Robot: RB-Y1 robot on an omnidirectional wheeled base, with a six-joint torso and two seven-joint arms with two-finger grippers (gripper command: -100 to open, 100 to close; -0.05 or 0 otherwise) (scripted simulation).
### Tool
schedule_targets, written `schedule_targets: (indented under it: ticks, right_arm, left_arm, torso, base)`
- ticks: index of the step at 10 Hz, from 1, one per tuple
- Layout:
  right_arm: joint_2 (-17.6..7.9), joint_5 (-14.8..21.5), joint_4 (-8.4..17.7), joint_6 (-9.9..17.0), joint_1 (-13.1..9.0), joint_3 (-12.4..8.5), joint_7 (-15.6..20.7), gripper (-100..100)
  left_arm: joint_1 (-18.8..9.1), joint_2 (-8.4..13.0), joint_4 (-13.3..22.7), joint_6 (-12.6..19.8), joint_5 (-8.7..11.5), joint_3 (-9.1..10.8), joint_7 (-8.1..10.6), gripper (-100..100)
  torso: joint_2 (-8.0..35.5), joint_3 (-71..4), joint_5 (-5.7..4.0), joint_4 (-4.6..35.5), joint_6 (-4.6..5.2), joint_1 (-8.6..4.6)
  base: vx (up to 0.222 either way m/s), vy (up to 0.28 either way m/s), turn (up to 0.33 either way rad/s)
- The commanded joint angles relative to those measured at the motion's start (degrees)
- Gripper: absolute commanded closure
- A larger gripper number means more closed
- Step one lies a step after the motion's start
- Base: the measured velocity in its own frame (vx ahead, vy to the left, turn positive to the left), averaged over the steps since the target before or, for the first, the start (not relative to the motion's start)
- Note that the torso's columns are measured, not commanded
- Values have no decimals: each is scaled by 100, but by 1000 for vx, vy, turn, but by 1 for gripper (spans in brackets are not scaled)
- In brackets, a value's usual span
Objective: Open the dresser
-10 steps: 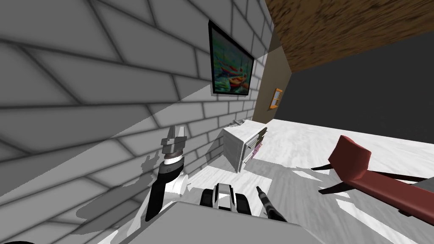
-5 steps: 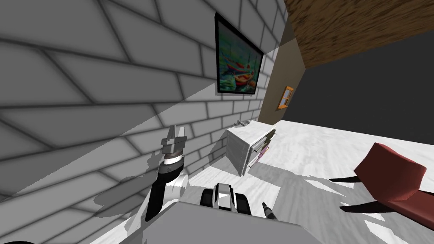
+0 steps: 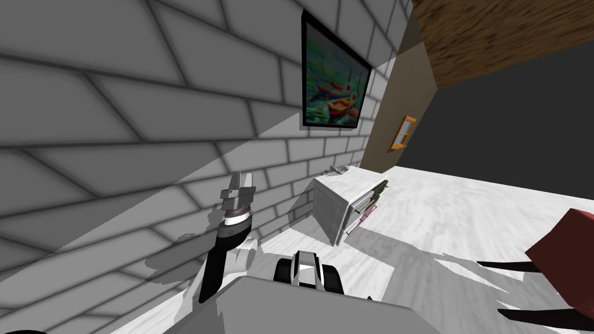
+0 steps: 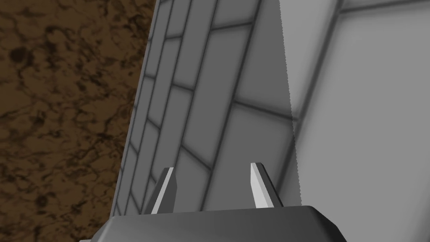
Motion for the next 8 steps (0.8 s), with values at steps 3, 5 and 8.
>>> schedule_targets:
  ticks: [3, 5, 8]
  right_arm:
    - [19, 641, 630, 811, -92, 235, 122, -100]
    - [19, 641, 747, 1055, -92, 235, 122, -100]
    - [6, 1080, 1267, 1594, -247, 414, 248, -100]
  left_arm:
    - [1, 0, 0, 0, 0, 1, 0, 0]
    - [1, 0, 0, 0, 0, 1, 0, 0]
    - [1, 0, 0, 0, 0, 1, 0, 0]
  torso:
    - [4, 0, 1, 0, 6, 0]
    - [9, 3, 1, 0, 5, 0]
    - [5, 1, 1, 0, 6, -2]
  base:
    - [76, 5, 171]
    - [46, 5, 65]
    - [57, 6, 178]
